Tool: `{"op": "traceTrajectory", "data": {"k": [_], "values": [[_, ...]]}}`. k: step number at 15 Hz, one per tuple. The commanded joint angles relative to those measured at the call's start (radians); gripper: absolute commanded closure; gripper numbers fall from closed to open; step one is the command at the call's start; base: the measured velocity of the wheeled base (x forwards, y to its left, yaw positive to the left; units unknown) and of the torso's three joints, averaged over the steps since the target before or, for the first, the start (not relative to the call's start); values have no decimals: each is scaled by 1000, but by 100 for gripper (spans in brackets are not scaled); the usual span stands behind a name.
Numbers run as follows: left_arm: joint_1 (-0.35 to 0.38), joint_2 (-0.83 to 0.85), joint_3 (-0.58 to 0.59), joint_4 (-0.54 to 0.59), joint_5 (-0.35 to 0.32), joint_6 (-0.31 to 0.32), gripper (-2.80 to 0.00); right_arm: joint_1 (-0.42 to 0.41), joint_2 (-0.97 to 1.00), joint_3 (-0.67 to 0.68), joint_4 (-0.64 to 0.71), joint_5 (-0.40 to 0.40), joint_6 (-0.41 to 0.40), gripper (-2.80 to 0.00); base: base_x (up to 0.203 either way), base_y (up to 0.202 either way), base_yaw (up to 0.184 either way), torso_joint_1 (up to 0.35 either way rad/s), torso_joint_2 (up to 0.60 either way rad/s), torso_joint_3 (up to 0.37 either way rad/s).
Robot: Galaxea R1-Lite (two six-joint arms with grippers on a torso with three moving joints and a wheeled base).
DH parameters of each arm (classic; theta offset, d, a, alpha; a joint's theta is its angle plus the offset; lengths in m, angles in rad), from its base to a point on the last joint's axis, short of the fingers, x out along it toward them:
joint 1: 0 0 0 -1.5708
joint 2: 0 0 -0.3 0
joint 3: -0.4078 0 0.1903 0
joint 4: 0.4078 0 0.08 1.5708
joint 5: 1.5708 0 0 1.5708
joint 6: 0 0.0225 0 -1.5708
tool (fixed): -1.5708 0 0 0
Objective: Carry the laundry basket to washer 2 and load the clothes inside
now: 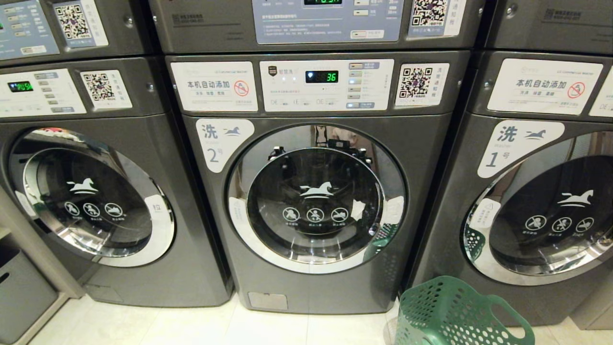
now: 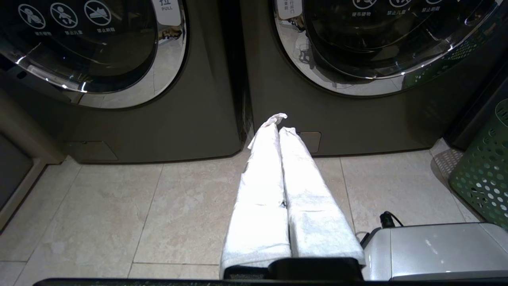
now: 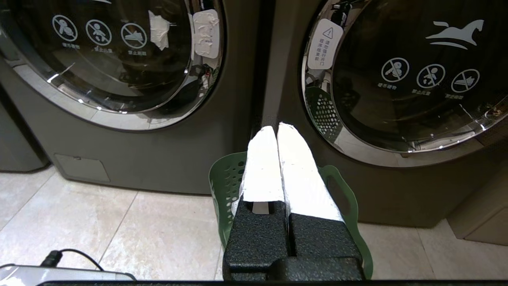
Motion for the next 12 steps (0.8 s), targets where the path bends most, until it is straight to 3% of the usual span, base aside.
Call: {"op": "traceTrajectory", "data": {"k": [1, 12], "values": [[0, 0, 1, 1, 0, 0, 0, 0, 2, 2, 5, -1, 0, 0, 0, 0, 0, 0, 0, 0], [0, 0, 0, 1, 0, 0, 0, 0, 2, 3, 7, 0, -5, 0, 0, 0, 0, 0, 0, 0]]}}
